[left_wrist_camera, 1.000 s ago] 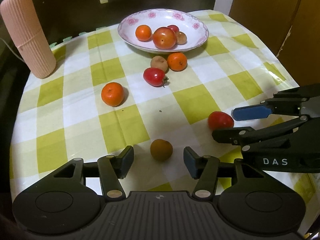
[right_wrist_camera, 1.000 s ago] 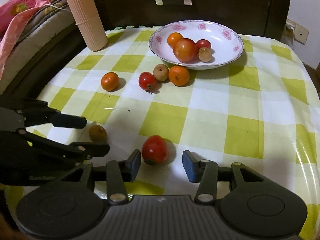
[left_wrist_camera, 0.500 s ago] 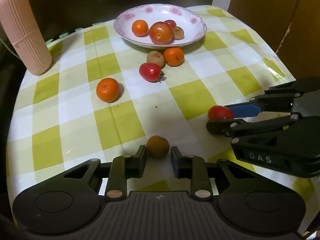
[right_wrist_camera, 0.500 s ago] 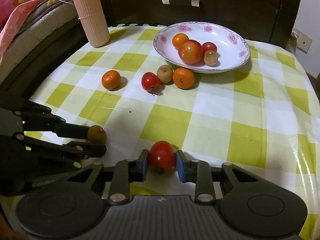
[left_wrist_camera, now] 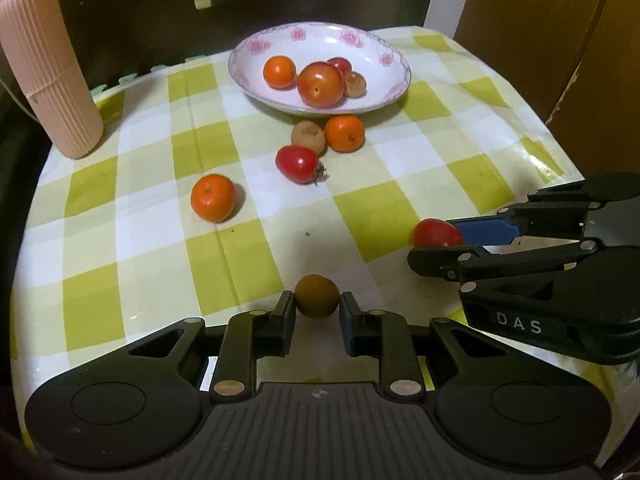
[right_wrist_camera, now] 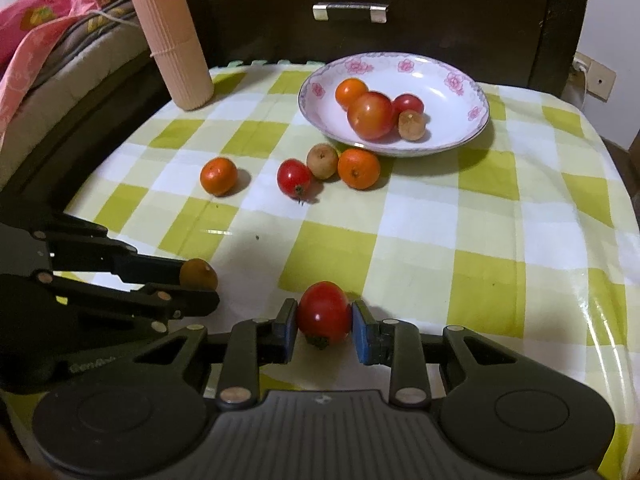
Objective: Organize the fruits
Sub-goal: 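Close the left tool around the small brown fruit and lift it, then carry the brown fruit and cherry tomato into the bowl and open both tools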
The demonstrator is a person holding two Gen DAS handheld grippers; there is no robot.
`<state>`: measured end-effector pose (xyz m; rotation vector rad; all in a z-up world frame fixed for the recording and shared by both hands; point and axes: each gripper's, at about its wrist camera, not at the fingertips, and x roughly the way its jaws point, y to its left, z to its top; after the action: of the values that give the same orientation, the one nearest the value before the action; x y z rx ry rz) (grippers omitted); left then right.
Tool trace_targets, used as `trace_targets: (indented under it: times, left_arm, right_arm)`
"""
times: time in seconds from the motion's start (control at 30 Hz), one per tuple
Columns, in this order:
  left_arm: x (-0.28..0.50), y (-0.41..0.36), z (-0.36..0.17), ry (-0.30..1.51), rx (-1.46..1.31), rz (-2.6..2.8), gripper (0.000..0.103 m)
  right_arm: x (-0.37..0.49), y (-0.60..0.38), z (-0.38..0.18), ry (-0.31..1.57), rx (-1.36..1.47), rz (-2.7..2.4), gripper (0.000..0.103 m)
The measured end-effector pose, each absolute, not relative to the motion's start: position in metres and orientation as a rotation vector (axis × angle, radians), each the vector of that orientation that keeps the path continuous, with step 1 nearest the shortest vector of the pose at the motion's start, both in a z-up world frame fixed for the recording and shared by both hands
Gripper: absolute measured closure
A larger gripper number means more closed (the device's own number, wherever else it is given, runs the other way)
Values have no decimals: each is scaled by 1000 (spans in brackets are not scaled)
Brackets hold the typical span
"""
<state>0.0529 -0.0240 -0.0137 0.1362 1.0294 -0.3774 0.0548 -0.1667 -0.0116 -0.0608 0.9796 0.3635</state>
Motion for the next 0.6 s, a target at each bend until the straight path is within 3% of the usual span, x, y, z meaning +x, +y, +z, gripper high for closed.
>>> trace_targets:
  times: [0.6]
  left_arm:
    - [80, -26, 6, 974, 77, -378, 72]
  right_arm:
    - [70, -171, 5, 929, 2, 334, 75]
